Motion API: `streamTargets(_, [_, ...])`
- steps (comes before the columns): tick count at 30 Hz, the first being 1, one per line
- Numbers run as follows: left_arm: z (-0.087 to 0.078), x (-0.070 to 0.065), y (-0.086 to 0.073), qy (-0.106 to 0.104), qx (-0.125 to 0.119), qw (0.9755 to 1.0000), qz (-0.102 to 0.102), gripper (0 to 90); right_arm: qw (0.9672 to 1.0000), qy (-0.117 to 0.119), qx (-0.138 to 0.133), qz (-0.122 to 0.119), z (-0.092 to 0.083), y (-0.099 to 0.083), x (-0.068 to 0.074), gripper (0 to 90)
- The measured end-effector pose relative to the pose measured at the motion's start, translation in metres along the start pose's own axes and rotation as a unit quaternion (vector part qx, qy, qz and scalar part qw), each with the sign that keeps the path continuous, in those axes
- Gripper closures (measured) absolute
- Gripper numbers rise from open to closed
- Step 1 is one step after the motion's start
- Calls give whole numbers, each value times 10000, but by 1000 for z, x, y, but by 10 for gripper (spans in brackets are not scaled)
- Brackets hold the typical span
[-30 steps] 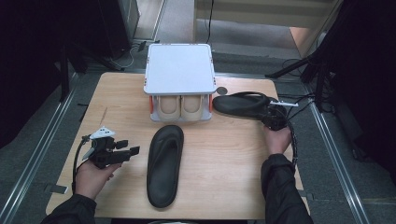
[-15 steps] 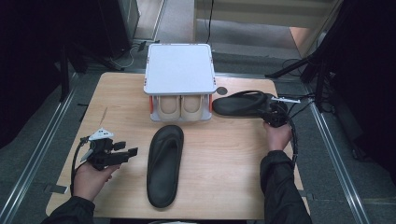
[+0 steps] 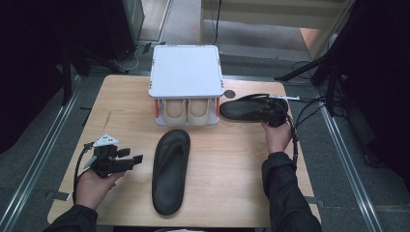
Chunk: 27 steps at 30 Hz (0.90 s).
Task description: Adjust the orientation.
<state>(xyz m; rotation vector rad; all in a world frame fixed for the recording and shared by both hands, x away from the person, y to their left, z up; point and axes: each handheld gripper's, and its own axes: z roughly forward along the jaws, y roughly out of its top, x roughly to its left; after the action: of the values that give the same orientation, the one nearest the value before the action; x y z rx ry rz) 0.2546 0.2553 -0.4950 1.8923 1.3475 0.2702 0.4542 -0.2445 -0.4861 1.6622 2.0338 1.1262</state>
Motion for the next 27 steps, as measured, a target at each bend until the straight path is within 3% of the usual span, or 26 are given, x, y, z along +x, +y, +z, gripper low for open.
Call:
streamTargets(1, [-1, 0, -1, 17, 13, 10000, 6, 371, 9999, -15, -1, -148, 4, 3, 8, 900])
streamTargets(8, [-2, 0, -4, 60, 37, 10000, -7, 371, 9992, -57, 78, -398, 23, 10, 27, 900])
streamTargets(10, [-3, 1, -5, 77, 30, 10000, -19, 371, 9993, -41, 70, -361, 29, 10, 30, 900])
streamTargets(18, [-9, 3, -10, 88, 3, 9999, -133, 371, 9994, -71, 239, -249, 53, 3, 32, 900])
streamTargets(27, [-9, 3, -10, 85, -14, 9999, -140, 371, 9989, -11, 380, -263, 48, 2, 29, 898])
